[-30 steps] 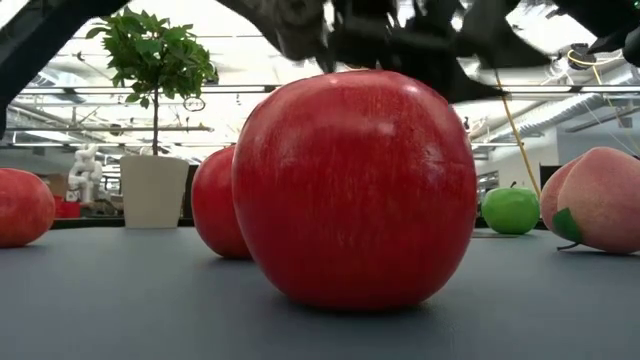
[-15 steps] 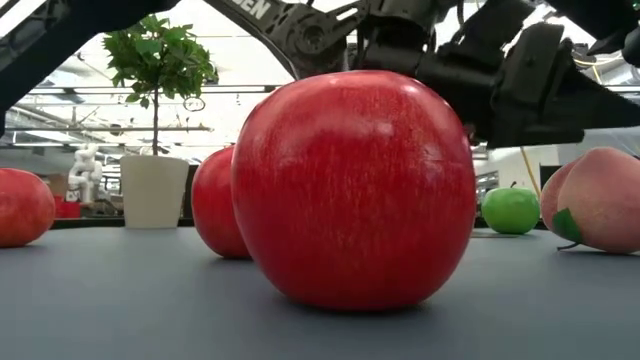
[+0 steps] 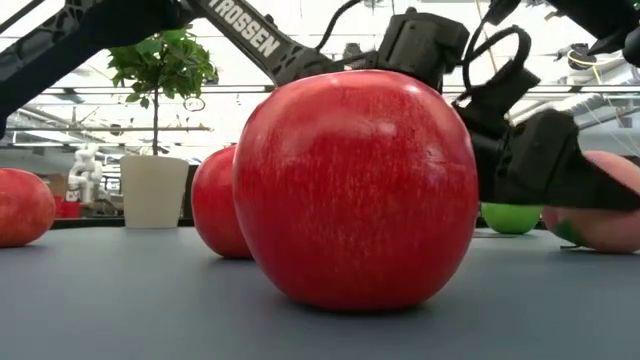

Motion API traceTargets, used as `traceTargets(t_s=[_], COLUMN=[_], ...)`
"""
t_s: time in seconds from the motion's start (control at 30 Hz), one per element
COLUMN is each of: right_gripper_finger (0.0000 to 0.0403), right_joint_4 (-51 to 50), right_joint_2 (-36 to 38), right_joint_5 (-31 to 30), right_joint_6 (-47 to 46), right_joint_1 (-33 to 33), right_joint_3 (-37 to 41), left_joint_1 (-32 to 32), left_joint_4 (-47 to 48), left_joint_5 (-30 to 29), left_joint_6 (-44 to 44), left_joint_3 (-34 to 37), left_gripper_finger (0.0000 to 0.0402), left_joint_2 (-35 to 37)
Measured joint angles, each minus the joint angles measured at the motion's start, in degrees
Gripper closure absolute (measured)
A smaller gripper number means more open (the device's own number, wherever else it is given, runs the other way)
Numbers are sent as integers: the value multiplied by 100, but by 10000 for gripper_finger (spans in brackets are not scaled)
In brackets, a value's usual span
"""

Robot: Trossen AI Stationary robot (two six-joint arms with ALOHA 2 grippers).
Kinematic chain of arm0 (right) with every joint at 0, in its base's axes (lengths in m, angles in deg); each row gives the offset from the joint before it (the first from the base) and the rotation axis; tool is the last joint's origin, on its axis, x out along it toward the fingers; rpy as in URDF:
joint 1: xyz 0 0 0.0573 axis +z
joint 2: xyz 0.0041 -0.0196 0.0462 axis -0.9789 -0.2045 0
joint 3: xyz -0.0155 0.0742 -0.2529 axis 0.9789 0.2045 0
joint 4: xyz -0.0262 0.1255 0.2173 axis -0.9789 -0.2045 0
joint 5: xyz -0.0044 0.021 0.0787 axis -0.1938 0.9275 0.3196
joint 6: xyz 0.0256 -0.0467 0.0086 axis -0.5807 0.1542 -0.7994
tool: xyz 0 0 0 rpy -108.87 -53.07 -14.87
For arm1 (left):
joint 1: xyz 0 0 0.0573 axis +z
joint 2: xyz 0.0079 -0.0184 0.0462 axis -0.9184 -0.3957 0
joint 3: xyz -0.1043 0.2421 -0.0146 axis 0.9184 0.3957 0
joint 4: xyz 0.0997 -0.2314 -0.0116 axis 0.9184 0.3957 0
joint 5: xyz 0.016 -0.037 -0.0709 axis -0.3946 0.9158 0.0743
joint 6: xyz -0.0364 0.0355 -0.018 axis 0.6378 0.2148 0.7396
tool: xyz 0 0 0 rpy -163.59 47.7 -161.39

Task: Build produce basket
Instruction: Put the pink peach into the wire basket

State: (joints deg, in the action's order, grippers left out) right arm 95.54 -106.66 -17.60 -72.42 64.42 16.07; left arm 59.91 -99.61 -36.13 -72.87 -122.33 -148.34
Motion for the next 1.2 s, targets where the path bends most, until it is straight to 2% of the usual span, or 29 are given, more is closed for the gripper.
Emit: traceTargets(t_s=[0.4,0.5,0.63,0.73,0.87,1.03,1.2], right_gripper_finger=[83,83,83,83,83,83,83], right_joint_4=[-31,-31,-31,-38,-58,-62,-62], right_joint_2=[9,9,9,9,9,9,9], right_joint_5=[2,2,4,4,7,25,39], right_joint_6=[0,0,0,8,20,21,20], right_joint_1=[0,0,-1,-2,-2,-2,-2], right_joint_3=[0,0,0,0,0,0,0], left_joint_1=[140,146,163,173,165,89,66], left_joint_4=[-240,-240,-190,-54,788,2004,2606], left_joint_5=[258,257,258,146,-237,-1315,-1909], left_joint_6=[297,299,342,338,78,-351,-264], left_joint_3=[2,2,2,4,7,11,2], left_gripper_finger=[10,30,76,81,80,63,79], left_joint_2=[-87,-87,-58,1,379,1045,1630])
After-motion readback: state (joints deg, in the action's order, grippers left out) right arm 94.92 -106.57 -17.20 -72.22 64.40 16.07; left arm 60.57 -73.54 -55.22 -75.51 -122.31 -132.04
